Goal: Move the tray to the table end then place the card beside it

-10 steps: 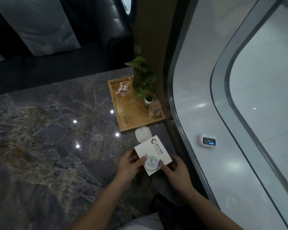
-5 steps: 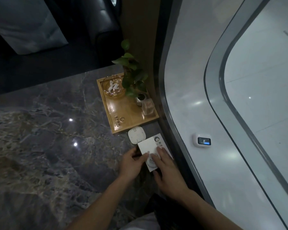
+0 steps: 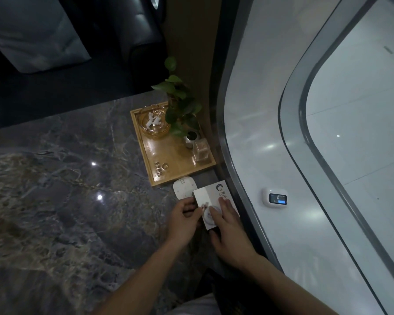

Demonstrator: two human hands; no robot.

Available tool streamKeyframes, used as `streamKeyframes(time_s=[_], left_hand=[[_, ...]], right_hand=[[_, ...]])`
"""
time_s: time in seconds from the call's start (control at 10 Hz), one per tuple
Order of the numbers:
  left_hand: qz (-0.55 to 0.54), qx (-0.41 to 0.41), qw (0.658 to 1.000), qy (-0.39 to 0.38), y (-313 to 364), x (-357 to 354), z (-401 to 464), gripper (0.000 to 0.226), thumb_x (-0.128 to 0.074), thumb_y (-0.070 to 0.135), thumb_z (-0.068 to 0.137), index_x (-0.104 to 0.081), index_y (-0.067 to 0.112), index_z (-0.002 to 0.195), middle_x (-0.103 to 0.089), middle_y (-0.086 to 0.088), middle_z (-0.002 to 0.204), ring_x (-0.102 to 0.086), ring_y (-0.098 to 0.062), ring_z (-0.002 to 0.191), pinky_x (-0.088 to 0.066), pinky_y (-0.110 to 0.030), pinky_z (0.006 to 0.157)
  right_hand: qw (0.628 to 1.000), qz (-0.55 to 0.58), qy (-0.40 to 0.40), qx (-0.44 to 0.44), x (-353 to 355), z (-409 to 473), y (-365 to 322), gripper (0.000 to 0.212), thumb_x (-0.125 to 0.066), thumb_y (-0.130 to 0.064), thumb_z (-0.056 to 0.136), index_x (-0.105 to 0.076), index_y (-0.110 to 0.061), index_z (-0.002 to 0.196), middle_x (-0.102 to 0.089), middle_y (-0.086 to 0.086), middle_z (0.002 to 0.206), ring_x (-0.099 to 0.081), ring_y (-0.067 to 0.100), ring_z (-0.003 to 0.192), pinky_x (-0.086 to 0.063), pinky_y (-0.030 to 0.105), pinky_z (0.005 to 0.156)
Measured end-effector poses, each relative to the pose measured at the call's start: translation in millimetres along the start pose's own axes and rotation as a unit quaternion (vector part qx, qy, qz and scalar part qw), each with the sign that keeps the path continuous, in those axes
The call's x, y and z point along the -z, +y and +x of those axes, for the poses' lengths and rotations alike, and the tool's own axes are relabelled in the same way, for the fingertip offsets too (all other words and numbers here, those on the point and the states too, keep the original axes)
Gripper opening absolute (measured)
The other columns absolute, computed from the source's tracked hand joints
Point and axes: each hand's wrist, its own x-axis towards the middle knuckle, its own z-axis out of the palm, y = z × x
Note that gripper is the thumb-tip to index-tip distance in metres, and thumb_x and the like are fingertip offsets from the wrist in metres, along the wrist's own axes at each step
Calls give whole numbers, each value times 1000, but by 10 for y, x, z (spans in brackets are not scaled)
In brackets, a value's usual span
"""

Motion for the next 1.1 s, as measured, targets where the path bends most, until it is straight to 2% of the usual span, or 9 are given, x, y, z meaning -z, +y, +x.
streamKeyframes(time_s=[0.3,0.5,0.6,0.7,0.8,0.9,1.0,1.1], left_hand=[[-50,19,998,-38,23,-61,-74,28,-69,11,88,-64,20,114,-72,-5,112,-71,-23,102,-60,-49,85],[-59,19,997,-50,59,-52,-136,28,-69,11,88,-64,13,115,-73,-6,112,-73,-20,99,-60,-45,85],[-22,3,999,-35,31,-13,-140,19,-65,13,90,-67,18,108,-72,-7,113,-71,-22,101,-58,-49,90],[15,-16,1000,-7,49,74,-195,13,-61,19,93,-71,24,98,-75,-1,104,-71,-20,99,-56,-48,93],[35,-49,998,27,159,228,-305,17,-58,17,95,-72,22,87,-75,-3,92,-71,-22,92,-56,-49,91],[41,-90,994,56,315,496,-487,19,-58,22,95,-71,21,81,-73,-6,83,-70,-27,85,-56,-52,87],[109,-174,977,64,543,834,-709,20,-54,36,94,-67,27,82,-69,-1,79,-67,-22,78,-58,-48,74],[166,-274,937,136,769,1215,-915,23,-51,30,95,-63,22,77,-65,-1,69,-61,-14,65,-49,-40,61]], right_hand=[[1000,-18,-6,-2,3,-8,25,61,-46,-23,95,-21,-24,151,0,5,163,15,12,144,-2,37,122],[1000,-21,-4,-3,-8,-9,34,61,-46,-24,95,-22,-25,151,-3,4,163,7,21,149,-1,33,119],[999,-6,33,19,6,0,1,53,-48,-23,90,-40,-22,142,-27,8,157,-17,25,146,-19,41,121],[992,15,97,76,73,24,-105,30,-52,-18,86,-62,-17,115,-54,6,129,-46,21,124,-39,36,108],[984,17,142,106,123,65,-276,13,-55,-15,88,-67,-16,93,-62,1,108,-53,14,107,-46,33,97],[981,29,137,133,170,106,-529,15,-50,-23,92,-64,-18,89,-63,-3,97,-54,9,96,-49,29,89],[973,31,145,177,216,164,-907,13,-47,-27,95,-56,-23,86,-59,-6,89,-53,6,84,-49,27,76],[964,28,145,221,245,160,-1303,14,-46,-23,95,-55,-21,85,-56,-2,84,-50,11,79,-45,30,70]])
